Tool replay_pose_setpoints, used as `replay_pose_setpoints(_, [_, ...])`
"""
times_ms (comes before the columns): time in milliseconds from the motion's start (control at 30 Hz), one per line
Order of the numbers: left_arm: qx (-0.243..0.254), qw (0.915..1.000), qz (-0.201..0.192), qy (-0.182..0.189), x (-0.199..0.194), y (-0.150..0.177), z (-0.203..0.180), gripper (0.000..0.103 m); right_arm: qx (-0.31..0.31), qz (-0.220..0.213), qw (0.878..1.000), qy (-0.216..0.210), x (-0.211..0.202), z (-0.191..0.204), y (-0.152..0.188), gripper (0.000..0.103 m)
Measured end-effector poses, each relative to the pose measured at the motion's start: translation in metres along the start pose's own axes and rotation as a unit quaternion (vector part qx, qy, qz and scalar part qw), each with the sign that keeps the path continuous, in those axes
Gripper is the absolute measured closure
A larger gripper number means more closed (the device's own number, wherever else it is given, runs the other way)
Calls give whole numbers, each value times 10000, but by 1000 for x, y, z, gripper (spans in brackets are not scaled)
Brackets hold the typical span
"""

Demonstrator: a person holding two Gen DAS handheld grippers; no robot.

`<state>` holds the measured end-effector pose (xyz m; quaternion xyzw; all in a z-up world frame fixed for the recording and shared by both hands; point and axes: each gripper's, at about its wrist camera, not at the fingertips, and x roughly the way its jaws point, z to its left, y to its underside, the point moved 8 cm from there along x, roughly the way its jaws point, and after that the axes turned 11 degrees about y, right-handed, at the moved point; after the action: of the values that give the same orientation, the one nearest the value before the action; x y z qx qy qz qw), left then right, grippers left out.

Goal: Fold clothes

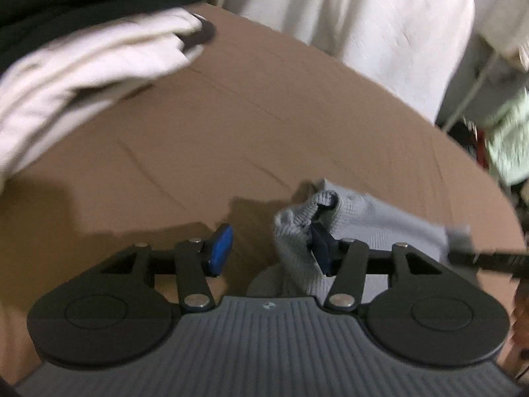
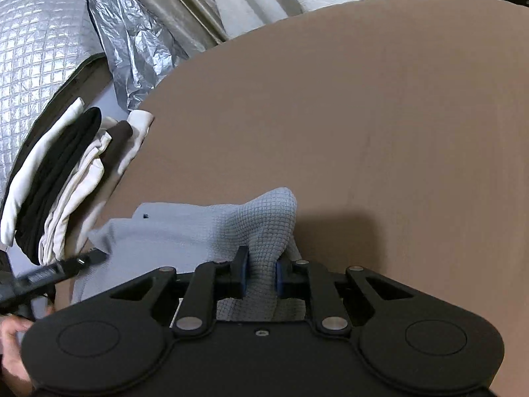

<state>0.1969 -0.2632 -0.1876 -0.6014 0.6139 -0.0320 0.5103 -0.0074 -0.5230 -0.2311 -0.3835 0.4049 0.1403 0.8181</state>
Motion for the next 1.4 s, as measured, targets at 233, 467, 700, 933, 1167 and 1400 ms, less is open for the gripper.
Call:
replay_pose_setpoints(233, [653, 9948, -279, -734, -80, 19, -23, 46, -762, -829, 9806, 1605, -34, 4, -4, 31])
replay_pose_setpoints(467, [1453, 9851, 807, -437, -65, 77, -56, 43, -579, -463, 9966, 364, -76, 27, 32, 31])
replay_pose_setpoints(700, [1822, 9726, 997, -1049, -42, 80, -48, 80, -206, 288, 9977, 580, -26, 9, 69, 32])
replay_pose_setpoints(933, [2074, 9306, -37, -3016, -109, 50, -1, 100, -577, -85, 9928, 1048, -29, 5, 57, 44])
replay_pose_setpoints(1167, [-532, 9984, -184, 46, -106, 43, 10, 44, 992, -13, 9950, -148, -45, -16, 29, 34])
replay_pose_setpoints(1400, [-986, 9934, 584, 73, -43, 52, 17, 25, 1070, 329, 9923, -531, -10, -16, 29, 10])
